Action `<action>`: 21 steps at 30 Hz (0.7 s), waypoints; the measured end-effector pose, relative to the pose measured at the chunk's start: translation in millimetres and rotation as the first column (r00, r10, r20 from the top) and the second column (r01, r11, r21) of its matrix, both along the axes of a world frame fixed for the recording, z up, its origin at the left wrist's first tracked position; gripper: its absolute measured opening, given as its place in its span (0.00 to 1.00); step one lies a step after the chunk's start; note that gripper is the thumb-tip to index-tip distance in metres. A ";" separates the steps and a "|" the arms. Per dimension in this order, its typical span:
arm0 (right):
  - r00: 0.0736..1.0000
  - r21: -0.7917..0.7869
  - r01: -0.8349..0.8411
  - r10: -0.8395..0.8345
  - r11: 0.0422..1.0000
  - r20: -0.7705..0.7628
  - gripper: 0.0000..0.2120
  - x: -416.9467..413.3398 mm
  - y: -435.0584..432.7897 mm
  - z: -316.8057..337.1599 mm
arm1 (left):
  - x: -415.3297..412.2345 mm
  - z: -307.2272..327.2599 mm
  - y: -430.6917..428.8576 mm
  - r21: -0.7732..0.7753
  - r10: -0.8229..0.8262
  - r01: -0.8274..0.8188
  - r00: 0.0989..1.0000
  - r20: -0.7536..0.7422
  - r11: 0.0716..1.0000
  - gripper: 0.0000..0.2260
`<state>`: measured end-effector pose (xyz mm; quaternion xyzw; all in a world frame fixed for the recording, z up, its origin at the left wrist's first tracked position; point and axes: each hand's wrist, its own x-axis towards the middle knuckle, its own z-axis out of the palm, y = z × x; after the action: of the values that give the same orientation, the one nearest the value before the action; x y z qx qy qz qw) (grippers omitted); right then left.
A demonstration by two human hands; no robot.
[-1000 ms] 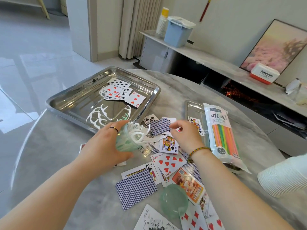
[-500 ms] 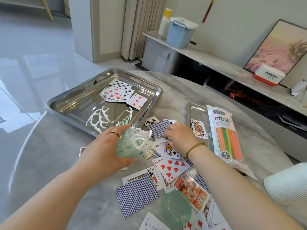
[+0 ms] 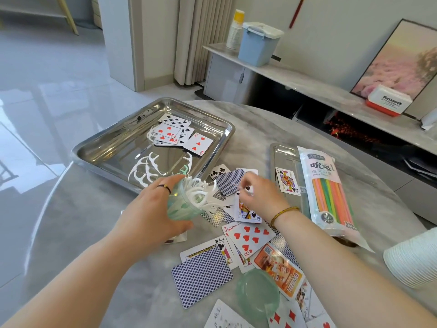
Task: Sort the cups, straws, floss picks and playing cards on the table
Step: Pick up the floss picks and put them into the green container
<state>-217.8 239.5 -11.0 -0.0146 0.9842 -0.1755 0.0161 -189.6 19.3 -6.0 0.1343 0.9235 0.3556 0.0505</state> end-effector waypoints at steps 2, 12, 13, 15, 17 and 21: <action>0.991 -0.397 0.125 -0.136 0.909 -0.002 0.10 6.6 -2.9 11.5 | 1.1 -0.8 1.3 -0.004 -0.013 0.013 1.000 -0.001 1.000 0.38; 0.978 -0.510 -0.008 0.114 0.860 0.176 0.11 49.0 -42.9 69.7 | 13.5 4.2 10.1 -0.037 -0.095 0.094 0.995 -0.032 0.995 0.37; 0.977 -0.470 -0.021 0.118 0.882 0.177 0.11 50.5 -45.6 71.3 | 14.7 5.0 11.1 -0.038 -0.106 0.105 0.994 -0.039 0.994 0.37; 0.974 -0.402 -0.052 0.136 0.914 0.181 0.11 51.5 -51.9 70.7 | 16.7 5.3 13.0 -0.031 -0.128 0.127 0.991 -0.048 0.991 0.37; 0.978 -0.378 -0.059 0.130 0.924 0.166 0.10 53.3 -57.3 68.5 | 17.8 4.8 14.4 -0.023 -0.149 0.148 0.987 -0.051 0.989 0.37; 0.996 -0.478 -0.013 0.052 0.878 0.070 0.06 56.7 -55.8 63.4 | 18.1 3.4 14.3 -0.016 -0.149 0.149 0.988 -0.032 0.989 0.38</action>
<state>-161.1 183.7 52.4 -0.0275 0.9089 -0.4126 0.0546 -171.5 33.5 -2.6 0.2084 0.9141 0.3421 0.0625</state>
